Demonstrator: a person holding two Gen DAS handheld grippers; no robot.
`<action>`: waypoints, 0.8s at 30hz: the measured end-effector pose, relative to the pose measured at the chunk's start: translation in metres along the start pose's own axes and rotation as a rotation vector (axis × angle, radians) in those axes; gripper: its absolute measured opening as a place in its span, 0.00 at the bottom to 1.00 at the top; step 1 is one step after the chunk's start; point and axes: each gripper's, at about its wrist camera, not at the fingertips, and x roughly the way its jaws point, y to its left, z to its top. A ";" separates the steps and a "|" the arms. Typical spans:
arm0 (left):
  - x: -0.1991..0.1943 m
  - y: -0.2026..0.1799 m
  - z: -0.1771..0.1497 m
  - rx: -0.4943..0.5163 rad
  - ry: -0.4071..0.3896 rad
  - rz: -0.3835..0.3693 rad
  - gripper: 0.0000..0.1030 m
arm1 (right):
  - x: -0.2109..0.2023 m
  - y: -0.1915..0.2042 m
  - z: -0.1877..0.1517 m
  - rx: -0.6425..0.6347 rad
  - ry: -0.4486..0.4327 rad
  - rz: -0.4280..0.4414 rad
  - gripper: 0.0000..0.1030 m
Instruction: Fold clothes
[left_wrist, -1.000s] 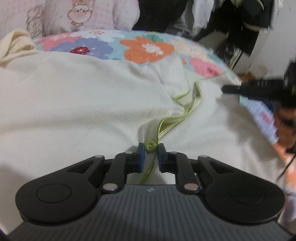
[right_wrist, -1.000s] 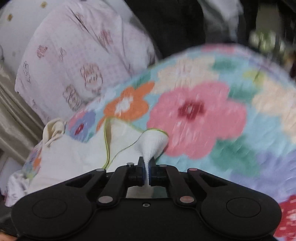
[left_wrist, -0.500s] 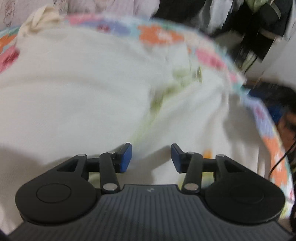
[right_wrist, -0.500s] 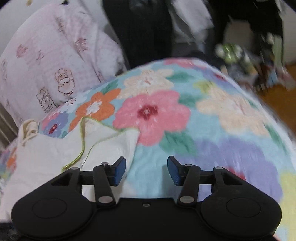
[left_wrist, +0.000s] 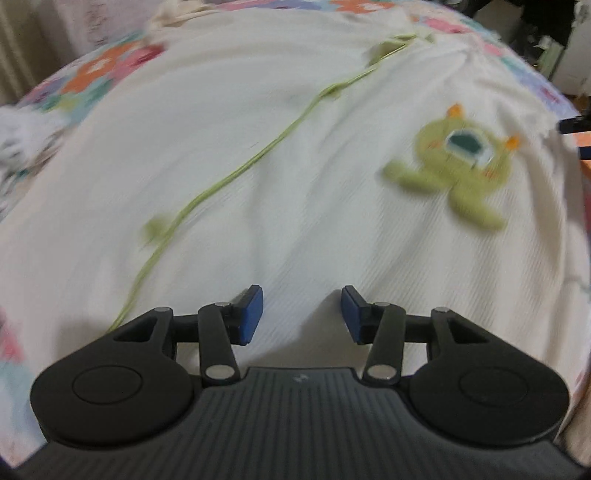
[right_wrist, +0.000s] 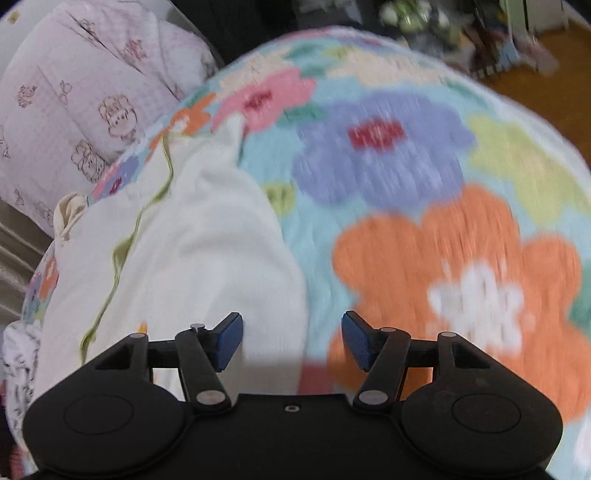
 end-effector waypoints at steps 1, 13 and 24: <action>-0.006 0.008 -0.010 -0.020 0.002 0.019 0.54 | -0.001 0.003 -0.002 -0.027 0.015 -0.003 0.64; -0.023 0.034 -0.073 0.004 -0.058 0.197 0.00 | -0.019 0.060 -0.024 -0.679 0.003 -0.237 0.00; -0.022 0.030 -0.081 0.037 -0.050 0.217 0.00 | -0.011 0.028 -0.013 -0.650 -0.014 -0.391 0.00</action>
